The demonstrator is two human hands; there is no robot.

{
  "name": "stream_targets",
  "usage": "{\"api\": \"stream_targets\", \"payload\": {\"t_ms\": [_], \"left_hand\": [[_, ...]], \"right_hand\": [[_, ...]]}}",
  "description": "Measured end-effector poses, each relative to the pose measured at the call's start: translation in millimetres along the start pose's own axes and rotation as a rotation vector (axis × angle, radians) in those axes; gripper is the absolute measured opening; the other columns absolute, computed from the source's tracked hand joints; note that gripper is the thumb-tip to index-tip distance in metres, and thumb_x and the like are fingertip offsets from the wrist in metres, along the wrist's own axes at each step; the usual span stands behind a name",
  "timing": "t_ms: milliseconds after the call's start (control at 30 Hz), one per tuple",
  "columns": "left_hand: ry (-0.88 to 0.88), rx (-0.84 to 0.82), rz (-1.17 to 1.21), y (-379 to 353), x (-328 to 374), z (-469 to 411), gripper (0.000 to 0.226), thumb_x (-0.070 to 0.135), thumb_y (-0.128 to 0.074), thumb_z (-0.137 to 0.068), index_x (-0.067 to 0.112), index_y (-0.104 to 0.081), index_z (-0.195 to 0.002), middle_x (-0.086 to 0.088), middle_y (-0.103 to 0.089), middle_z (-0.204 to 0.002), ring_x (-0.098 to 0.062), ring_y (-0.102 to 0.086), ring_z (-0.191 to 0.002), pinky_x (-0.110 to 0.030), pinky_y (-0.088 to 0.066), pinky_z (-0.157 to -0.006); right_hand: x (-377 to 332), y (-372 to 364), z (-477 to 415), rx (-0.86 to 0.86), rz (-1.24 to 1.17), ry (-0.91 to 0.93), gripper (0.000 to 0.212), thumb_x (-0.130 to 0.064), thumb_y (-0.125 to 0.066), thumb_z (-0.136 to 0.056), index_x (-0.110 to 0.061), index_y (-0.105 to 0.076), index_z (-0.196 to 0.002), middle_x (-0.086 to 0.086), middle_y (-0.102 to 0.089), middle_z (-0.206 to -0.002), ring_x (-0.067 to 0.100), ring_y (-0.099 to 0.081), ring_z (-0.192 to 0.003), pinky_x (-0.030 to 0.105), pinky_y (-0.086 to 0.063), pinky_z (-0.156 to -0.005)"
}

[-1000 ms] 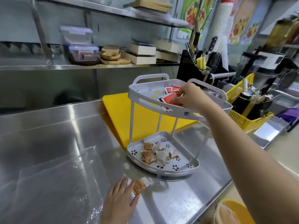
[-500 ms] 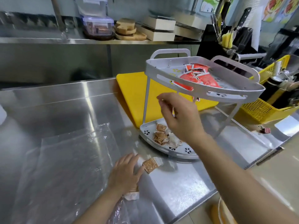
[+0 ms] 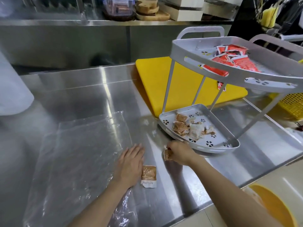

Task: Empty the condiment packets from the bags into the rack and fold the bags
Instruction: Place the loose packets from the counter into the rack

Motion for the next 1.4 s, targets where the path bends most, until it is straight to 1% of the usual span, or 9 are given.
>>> {"api": "stream_targets", "payload": {"t_ms": [167,300,533,800,900,1133,1267,1333,1400], "left_hand": [[0.002,0.010,0.019,-1,-2,0,0.046,0.032,-0.027,-0.093,0.022,-0.044,-0.135,0.005,-0.040,-0.147,-0.011,-0.031,-0.138,-0.032,-0.010,-0.115],[0.001,0.011,0.032,0,-2,0,0.046,0.030,-0.029,-0.093,0.022,-0.044,-0.136,0.005,-0.040,-0.147,-0.011,-0.031,-0.138,-0.034,-0.017,-0.115],[-0.007,0.002,0.036,3,1,1,0.049,0.025,-0.032,-0.087,0.019,-0.047,-0.133,0.002,-0.044,-0.145,-0.014,-0.034,-0.137,-0.034,-0.017,-0.115],[-0.015,0.011,-0.013,1,-1,0,0.051,0.036,-0.021,-0.093,0.020,-0.045,-0.135,0.002,-0.043,-0.145,-0.014,-0.035,-0.136,-0.035,-0.019,-0.115],[-0.042,-0.049,-0.048,-2,-3,0,0.054,0.036,-0.040,-0.088,0.020,-0.037,-0.139,0.002,-0.036,-0.149,-0.015,-0.028,-0.140,-0.034,-0.014,-0.116],[-0.019,0.015,-0.066,-2,18,-8,0.046,0.025,-0.030,-0.091,0.010,-0.054,-0.128,-0.008,-0.054,-0.136,-0.023,-0.047,-0.129,-0.042,-0.032,-0.110],[-0.037,0.007,-0.027,-9,36,-14,0.039,0.017,-0.051,-0.087,0.010,-0.056,-0.125,-0.014,-0.055,-0.134,-0.026,-0.049,-0.126,-0.043,-0.036,-0.108],[-0.031,0.048,-0.016,-9,36,-15,0.036,0.017,-0.053,-0.083,0.010,-0.062,-0.118,-0.014,-0.062,-0.125,-0.026,-0.057,-0.118,-0.043,-0.042,-0.102],[-0.035,0.078,0.000,-10,34,-15,0.037,0.019,-0.050,-0.083,0.010,-0.063,-0.116,-0.013,-0.064,-0.123,-0.026,-0.059,-0.116,-0.044,-0.044,-0.101]], "right_hand": [[-14,12,11,-0.250,-0.661,0.071,0.019,-0.011,-0.076,-0.073,-0.007,-0.058,-0.070,0.014,-0.056,-0.082,0.024,-0.052,-0.079,0.033,-0.039,-0.073],[-44,2,17,-0.326,-0.497,0.200,0.022,-0.010,-0.078,-0.069,0.003,-0.064,-0.082,0.026,-0.057,-0.117,0.039,-0.053,-0.107,0.038,-0.045,-0.086],[-73,-25,13,-0.219,-0.063,0.161,0.060,-0.026,-0.074,-0.072,-0.007,-0.041,-0.119,0.015,-0.059,-0.115,0.032,-0.053,-0.109,0.041,-0.033,-0.094],[-59,-14,18,-0.450,-0.243,0.086,0.022,-0.019,-0.068,-0.078,-0.006,-0.061,-0.093,0.009,-0.061,-0.087,0.025,-0.054,-0.078,0.033,-0.045,-0.064],[-44,8,16,-0.353,-0.603,-0.022,0.020,-0.025,-0.066,-0.082,-0.011,-0.053,-0.075,0.007,-0.051,-0.068,0.020,-0.046,-0.055,0.025,-0.033,-0.040],[10,55,-1,0.220,-1.306,-0.279,0.016,-0.022,-0.065,-0.086,-0.007,-0.060,-0.082,0.009,-0.050,-0.061,0.006,-0.028,-0.032,0.015,-0.018,-0.032],[43,59,-14,0.446,-1.345,-0.465,0.024,-0.017,-0.064,-0.086,-0.007,-0.055,-0.067,0.004,-0.048,-0.046,0.011,-0.041,-0.033,0.020,-0.038,-0.040],[57,52,-21,0.451,-1.294,-0.571,0.014,-0.013,-0.060,-0.087,-0.001,-0.055,-0.081,0.011,-0.051,-0.057,0.020,-0.047,-0.046,0.033,-0.046,-0.054],[65,43,-24,0.401,-1.088,-0.655,0.019,-0.015,-0.059,-0.086,0.002,-0.056,-0.094,0.019,-0.059,-0.076,0.026,-0.055,-0.055,0.028,-0.046,-0.051]]}}
Point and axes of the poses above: each hand's wrist, its own z-axis away from the middle knuckle, its own y-axis out of the back of the hand, x = y × z, the point moved 2 cm from there along -z, towards the middle knuckle
